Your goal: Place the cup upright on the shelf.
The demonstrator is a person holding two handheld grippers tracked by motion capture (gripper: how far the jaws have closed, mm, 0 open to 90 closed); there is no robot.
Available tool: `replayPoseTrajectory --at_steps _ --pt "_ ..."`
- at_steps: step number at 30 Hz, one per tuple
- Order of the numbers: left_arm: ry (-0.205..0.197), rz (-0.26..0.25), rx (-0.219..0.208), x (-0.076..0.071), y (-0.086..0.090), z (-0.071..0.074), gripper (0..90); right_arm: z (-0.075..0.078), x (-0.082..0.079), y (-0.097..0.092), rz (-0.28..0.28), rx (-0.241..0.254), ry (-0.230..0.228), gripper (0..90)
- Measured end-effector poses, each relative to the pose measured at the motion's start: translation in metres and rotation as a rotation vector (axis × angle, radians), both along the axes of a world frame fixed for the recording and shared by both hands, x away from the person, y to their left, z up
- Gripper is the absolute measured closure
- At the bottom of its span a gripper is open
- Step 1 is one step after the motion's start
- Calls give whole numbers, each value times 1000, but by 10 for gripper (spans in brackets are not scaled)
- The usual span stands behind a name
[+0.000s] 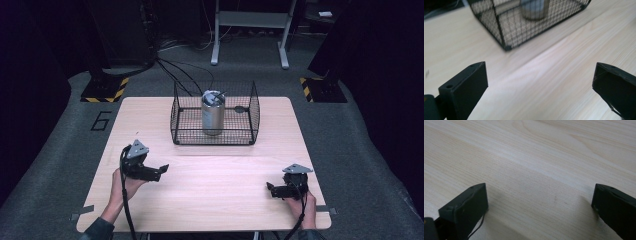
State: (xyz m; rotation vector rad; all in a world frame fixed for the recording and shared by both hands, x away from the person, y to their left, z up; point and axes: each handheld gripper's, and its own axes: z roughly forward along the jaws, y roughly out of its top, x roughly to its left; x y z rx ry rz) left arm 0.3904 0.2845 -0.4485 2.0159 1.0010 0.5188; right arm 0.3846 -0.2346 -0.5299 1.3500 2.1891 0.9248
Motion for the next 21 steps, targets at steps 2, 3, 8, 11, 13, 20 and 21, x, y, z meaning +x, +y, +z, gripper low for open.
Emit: replayPoseTrajectory --at_steps 2,3,8,11,13,20,21 --pt "32 36 -16 -5 10 -16 1 0 0 0 0 0 0 2" --pt "44 51 -16 -6 13 -22 1 0 0 0 -1 0 -1 2" --pt "113 105 7 -12 29 -52 1 0 0 0 -1 0 0 2" --pt "124 134 21 -14 33 -64 1 0 0 0 -1 0 0 2" --pt "129 141 26 -14 34 -67 0 0 0 0 -1 0 0 2" --pt "136 158 45 -12 32 -81 0 0 0 0 -1 0 0 2" --pt "131 160 51 -13 32 -82 0 0 0 0 -2 0 0 2"
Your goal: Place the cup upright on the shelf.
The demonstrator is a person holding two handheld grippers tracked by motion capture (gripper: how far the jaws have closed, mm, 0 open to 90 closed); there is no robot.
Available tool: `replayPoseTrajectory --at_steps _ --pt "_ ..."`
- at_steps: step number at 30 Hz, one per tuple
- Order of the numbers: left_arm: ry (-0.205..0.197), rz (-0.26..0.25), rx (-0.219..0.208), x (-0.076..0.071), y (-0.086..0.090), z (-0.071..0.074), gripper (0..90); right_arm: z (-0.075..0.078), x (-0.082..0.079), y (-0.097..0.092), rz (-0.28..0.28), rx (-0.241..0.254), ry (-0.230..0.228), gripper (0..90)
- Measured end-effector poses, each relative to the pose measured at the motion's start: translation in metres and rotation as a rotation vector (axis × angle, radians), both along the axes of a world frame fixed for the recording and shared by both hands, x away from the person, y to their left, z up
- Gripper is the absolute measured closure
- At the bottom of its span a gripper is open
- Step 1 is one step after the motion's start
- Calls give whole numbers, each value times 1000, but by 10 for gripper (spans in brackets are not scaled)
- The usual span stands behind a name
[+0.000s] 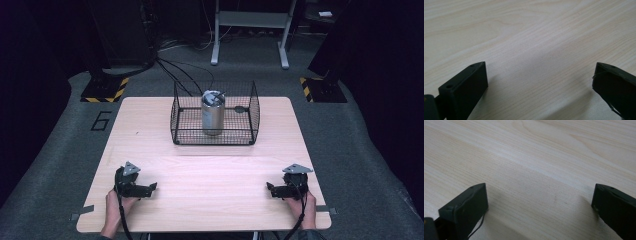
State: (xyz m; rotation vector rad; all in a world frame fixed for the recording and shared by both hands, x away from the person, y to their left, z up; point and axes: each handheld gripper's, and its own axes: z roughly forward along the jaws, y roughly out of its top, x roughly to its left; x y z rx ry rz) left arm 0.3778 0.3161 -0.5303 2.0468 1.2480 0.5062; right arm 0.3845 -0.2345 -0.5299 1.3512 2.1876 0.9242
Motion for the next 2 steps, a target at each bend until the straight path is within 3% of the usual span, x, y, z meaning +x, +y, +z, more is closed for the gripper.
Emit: replayPoseTrajectory --at_steps 2 --pt "-10 4 23 0 -3 -1 0 0 0 0 0 0 0 2"
